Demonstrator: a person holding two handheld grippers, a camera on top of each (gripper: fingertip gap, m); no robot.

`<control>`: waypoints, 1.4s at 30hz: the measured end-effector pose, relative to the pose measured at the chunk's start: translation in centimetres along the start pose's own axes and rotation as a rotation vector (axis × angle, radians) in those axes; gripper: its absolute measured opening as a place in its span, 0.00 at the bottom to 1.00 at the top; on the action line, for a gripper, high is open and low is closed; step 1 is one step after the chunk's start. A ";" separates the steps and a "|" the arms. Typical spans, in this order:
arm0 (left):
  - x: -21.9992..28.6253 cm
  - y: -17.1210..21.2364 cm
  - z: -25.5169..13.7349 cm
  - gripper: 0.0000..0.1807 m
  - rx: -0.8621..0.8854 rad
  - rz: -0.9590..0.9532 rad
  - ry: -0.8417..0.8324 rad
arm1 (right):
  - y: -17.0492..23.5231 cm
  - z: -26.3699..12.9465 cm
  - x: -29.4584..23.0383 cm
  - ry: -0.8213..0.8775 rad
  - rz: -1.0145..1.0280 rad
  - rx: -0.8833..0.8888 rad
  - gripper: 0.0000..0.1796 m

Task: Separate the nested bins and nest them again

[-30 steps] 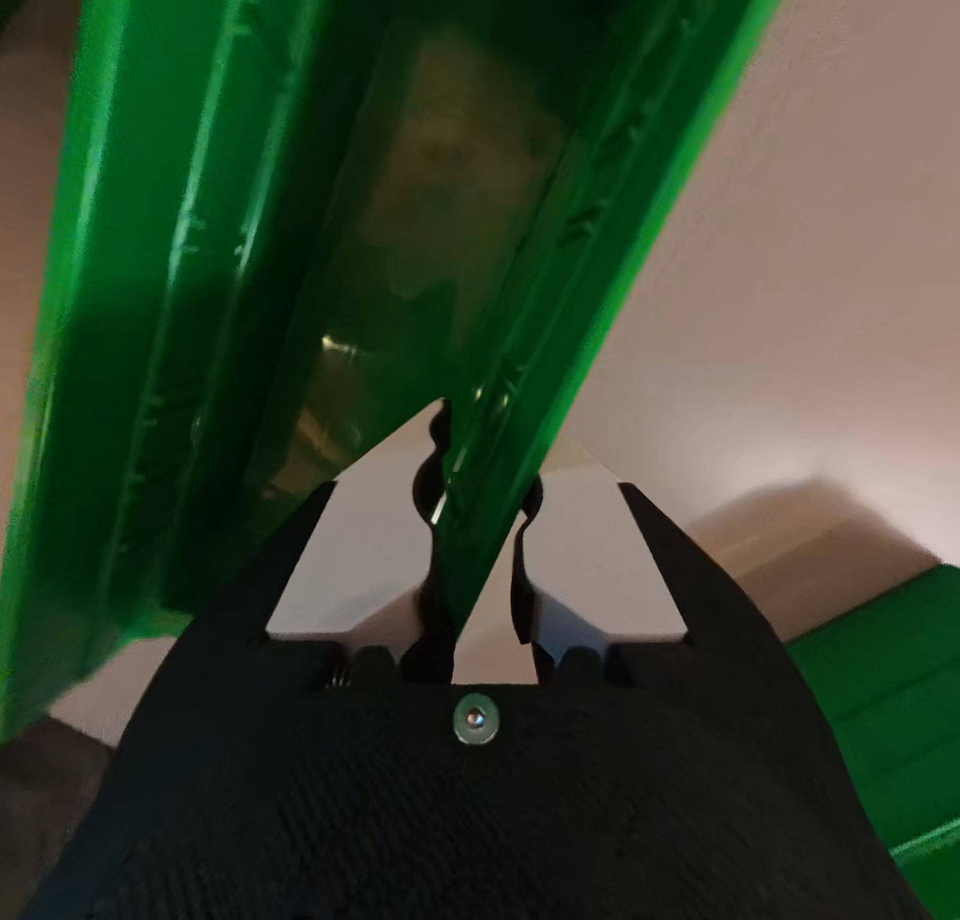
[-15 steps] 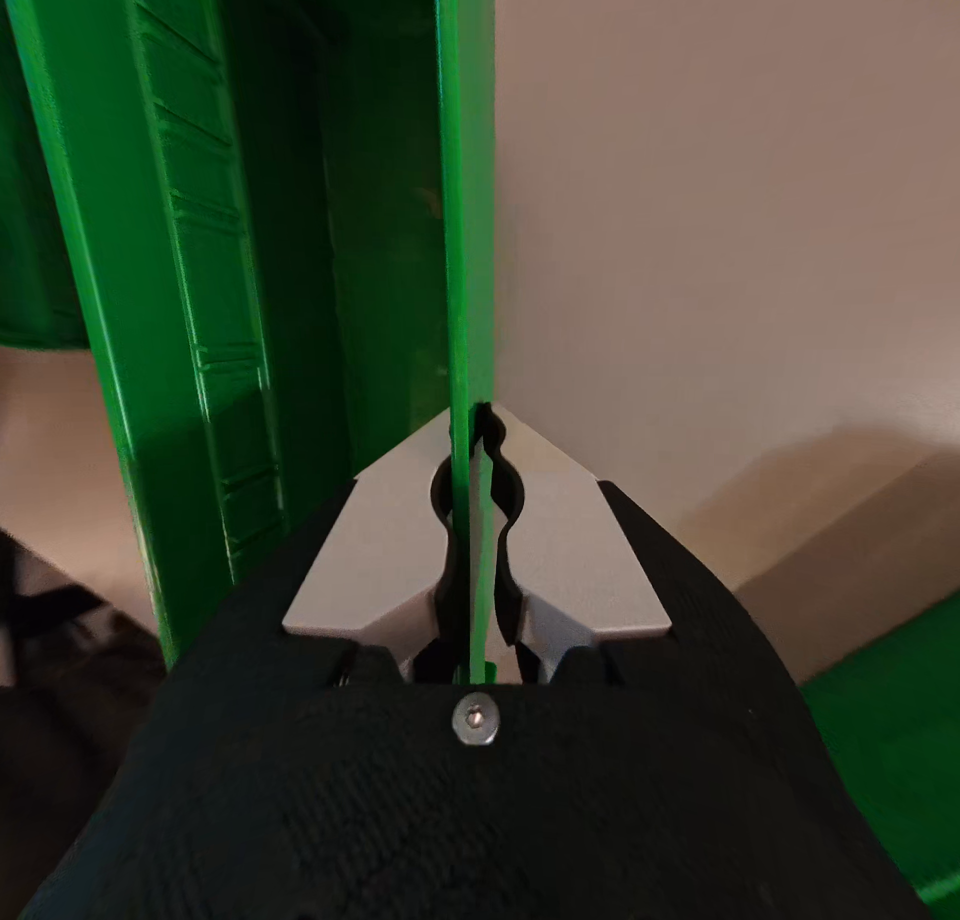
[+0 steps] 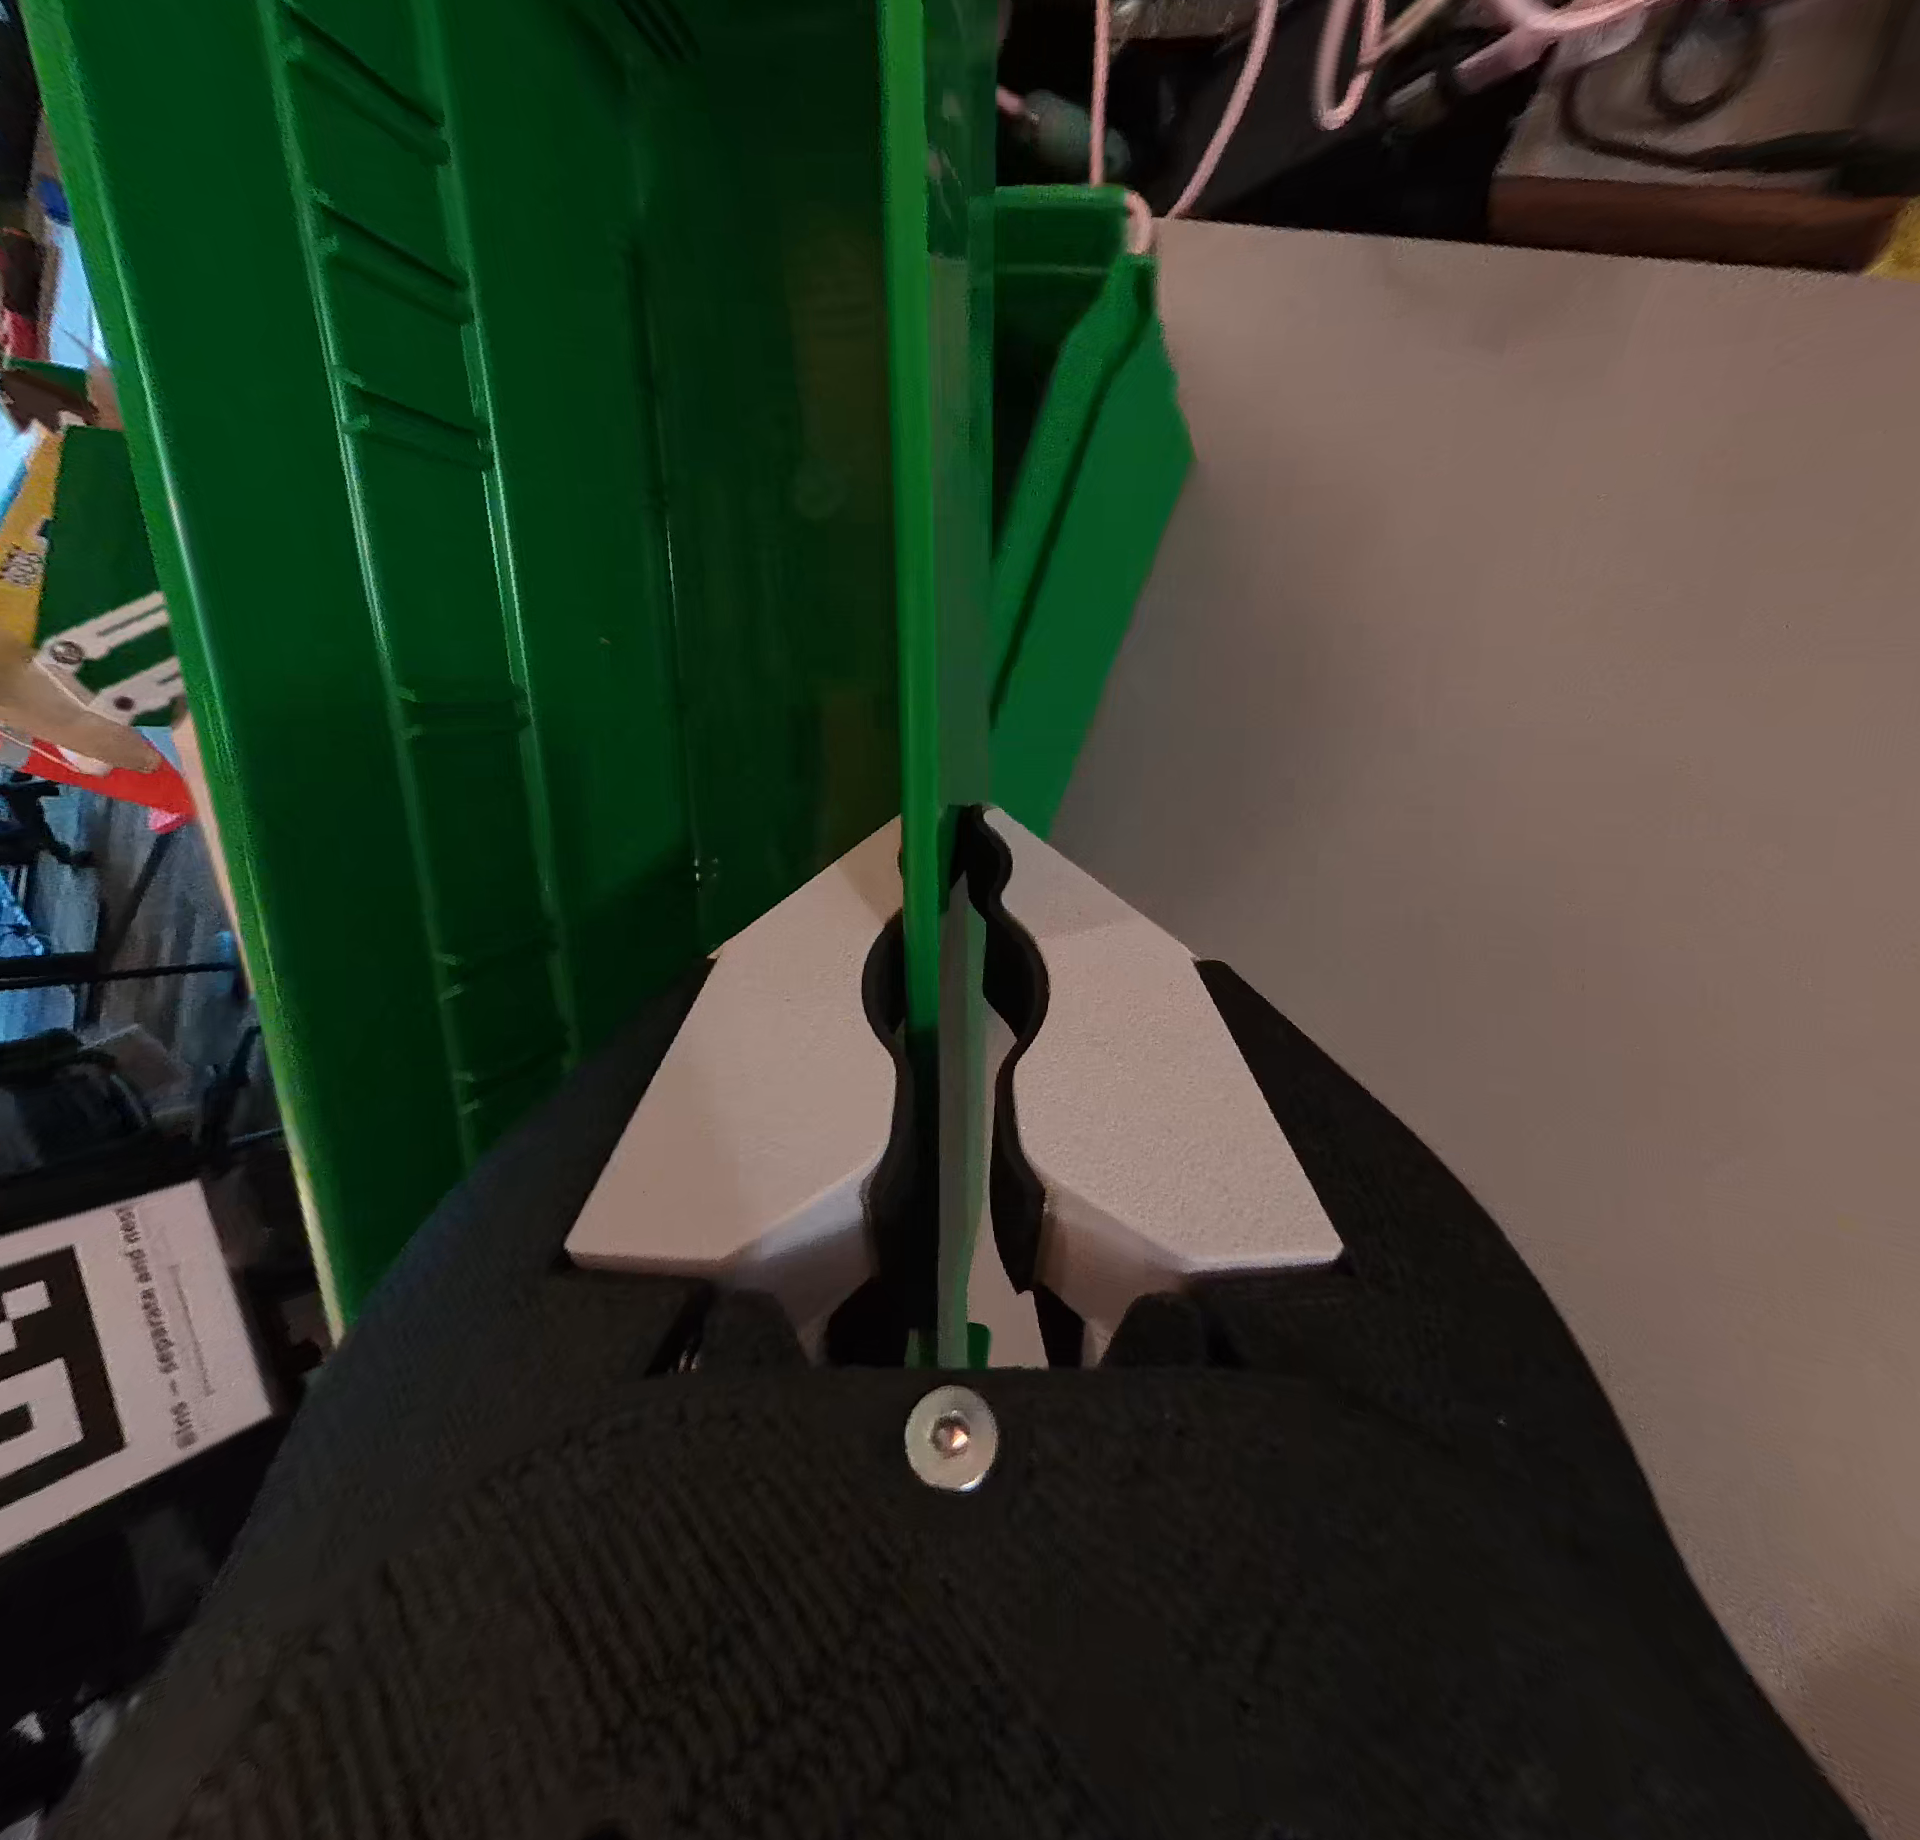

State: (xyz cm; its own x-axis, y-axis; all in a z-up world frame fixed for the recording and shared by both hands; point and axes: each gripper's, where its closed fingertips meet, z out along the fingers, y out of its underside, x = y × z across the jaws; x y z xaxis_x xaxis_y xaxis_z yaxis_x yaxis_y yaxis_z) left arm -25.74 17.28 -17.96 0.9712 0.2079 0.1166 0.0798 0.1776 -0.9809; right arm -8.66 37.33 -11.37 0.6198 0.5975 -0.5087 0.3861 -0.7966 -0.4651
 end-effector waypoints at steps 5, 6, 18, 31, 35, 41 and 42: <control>0.2 0.0 -0.1 0.16 -0.001 0.009 0.003 | 1.0 3.6 -4.4 -0.017 0.050 -0.022 0.01; 0.2 0.0 -0.1 0.16 0.000 0.009 0.003 | 1.3 4.3 -4.8 -0.009 0.063 -0.025 0.01; -0.2 -0.4 -0.7 0.16 0.017 -0.008 -0.003 | 3.4 6.9 -5.5 0.152 0.114 -0.038 0.01; -0.4 -0.3 -0.7 0.16 0.011 -0.018 -0.005 | 3.6 4.7 -0.7 0.287 0.090 -0.082 0.01; -0.3 -0.2 -0.7 0.16 0.006 -0.013 -0.005 | 4.1 5.7 -0.7 0.280 0.102 -0.104 0.01; -0.3 0.0 -0.6 0.16 -0.001 -0.003 -0.007 | 3.9 6.0 -0.3 0.327 0.075 -0.094 0.01; -0.2 0.0 -0.6 0.16 -0.001 -0.003 -0.006 | 3.9 5.9 -0.1 0.347 0.064 -0.098 0.01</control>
State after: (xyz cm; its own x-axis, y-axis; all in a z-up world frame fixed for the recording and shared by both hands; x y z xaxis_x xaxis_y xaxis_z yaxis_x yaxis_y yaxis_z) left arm -25.82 16.63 -18.06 0.9696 0.2133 0.1201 0.0826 0.1768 -0.9808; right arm -11.23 34.69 -17.45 0.8333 0.4927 -0.2507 0.3922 -0.8465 -0.3599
